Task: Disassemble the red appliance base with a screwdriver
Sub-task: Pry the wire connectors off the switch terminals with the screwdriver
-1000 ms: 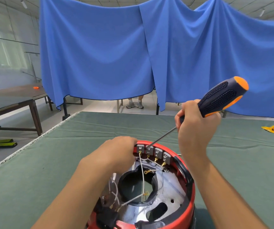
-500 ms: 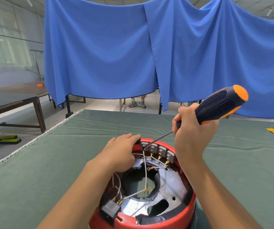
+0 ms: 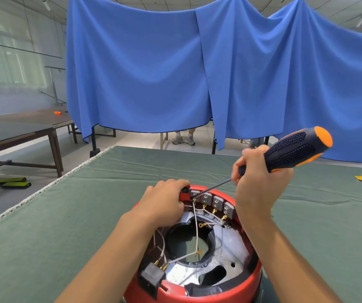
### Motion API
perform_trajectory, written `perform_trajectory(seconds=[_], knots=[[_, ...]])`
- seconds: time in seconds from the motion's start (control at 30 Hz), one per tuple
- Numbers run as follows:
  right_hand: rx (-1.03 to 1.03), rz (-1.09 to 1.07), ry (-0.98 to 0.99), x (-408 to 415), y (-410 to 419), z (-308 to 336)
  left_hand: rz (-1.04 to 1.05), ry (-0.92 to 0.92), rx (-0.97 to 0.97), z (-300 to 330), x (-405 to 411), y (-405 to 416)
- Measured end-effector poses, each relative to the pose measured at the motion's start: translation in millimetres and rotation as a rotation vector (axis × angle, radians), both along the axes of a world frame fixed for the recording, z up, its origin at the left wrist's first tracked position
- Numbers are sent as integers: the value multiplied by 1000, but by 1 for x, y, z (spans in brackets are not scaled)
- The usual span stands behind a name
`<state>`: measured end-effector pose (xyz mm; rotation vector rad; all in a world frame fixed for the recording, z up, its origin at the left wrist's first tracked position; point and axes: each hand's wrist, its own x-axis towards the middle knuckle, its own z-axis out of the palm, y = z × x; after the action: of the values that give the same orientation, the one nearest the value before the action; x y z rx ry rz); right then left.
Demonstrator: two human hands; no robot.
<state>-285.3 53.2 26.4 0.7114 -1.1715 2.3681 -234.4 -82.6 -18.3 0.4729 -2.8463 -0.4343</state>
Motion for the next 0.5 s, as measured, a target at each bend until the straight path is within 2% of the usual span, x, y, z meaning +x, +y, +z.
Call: perform_trajectory(seconds=[0.5], knots=[[-27, -72, -14, -3, 9, 0, 23, 25, 8, -1, -2, -1]])
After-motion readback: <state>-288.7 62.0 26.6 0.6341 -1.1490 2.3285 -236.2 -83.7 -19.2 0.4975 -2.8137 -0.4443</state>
